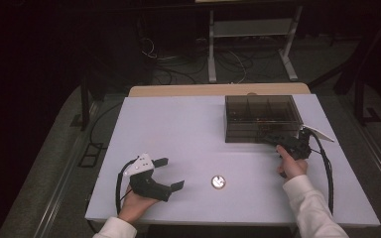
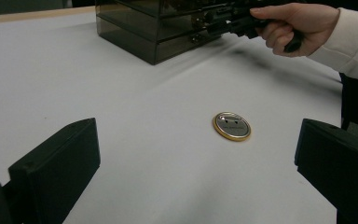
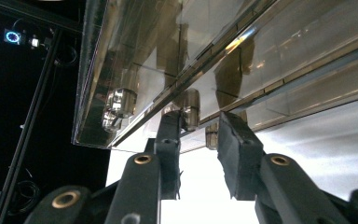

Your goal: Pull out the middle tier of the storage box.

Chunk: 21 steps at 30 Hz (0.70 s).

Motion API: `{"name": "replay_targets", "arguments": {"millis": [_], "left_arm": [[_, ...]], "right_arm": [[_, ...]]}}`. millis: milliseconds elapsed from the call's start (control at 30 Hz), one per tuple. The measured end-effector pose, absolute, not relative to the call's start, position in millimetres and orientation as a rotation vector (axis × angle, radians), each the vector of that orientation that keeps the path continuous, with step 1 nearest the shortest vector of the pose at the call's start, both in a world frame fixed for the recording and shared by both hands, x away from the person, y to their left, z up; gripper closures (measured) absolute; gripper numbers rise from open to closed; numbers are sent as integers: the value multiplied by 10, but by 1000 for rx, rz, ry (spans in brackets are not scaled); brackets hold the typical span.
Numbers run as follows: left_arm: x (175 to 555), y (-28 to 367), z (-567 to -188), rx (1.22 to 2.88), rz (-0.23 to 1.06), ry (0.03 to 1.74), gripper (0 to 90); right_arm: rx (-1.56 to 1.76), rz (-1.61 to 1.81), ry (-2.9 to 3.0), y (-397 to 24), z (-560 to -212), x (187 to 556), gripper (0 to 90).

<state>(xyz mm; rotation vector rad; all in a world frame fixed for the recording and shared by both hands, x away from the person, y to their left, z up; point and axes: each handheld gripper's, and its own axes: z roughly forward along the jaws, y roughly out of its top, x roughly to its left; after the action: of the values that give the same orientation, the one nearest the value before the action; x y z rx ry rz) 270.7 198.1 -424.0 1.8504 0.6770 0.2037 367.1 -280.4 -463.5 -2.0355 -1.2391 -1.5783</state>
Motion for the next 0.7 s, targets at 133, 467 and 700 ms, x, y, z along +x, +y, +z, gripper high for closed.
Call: {"name": "replay_targets", "arguments": {"millis": [133, 467, 700], "left_arm": [[2707, 1980, -4240, 1850, 204, 675, 0], [2708, 1976, -4242, 1851, 203, 677, 0], [2707, 1980, -4240, 1852, 204, 675, 0]], "right_arm": [[-2039, -1594, -1218, -2801, -4600, 3656, 767], [-2062, -1591, -1185, -2781, -4592, 3648, 790], [-2062, -1588, -1207, -2783, -4585, 3646, 797]]}}
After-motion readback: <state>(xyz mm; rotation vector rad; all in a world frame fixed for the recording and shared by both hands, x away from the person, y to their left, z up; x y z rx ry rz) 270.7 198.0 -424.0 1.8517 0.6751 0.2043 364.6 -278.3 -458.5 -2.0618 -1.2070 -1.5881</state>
